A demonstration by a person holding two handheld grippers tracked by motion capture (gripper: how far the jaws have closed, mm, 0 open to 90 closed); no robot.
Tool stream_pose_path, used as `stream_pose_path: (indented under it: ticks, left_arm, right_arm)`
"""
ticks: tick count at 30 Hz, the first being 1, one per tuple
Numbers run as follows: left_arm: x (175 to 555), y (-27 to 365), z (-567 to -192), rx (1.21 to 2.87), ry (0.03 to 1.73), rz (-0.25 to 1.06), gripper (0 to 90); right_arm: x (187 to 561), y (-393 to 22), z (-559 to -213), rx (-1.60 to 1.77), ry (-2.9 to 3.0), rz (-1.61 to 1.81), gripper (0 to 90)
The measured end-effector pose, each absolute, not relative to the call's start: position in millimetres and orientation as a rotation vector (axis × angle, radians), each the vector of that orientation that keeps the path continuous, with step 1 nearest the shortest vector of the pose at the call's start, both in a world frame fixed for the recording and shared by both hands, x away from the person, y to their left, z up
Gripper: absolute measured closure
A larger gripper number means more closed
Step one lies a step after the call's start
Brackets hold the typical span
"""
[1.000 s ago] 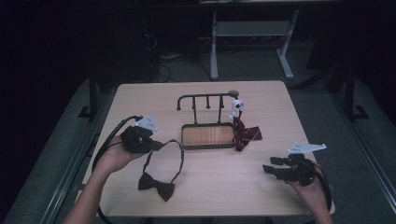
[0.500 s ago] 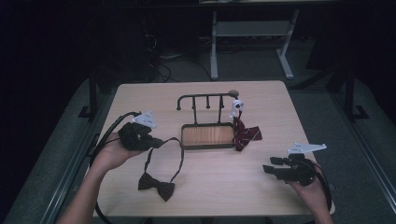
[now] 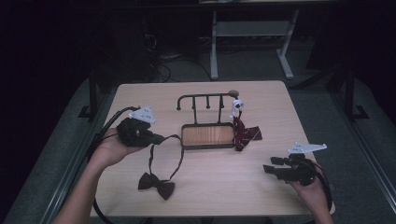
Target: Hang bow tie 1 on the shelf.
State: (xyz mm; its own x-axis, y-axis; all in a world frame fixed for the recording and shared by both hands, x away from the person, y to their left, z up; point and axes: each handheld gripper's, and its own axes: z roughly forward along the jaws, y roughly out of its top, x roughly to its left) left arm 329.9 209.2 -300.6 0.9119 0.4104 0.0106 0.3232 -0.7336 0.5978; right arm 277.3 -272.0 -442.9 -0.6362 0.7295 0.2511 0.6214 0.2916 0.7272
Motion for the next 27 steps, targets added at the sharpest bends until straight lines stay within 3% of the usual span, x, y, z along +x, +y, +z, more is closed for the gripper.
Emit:
stream_pose_path:
  ticks: [27]
  left_arm:
    - [351, 205, -269, 2.414, 0.528, 0.248, 89.7]
  right_arm:
    - [276, -274, -442, 1.274, 2.414, 1.272, 46.6]
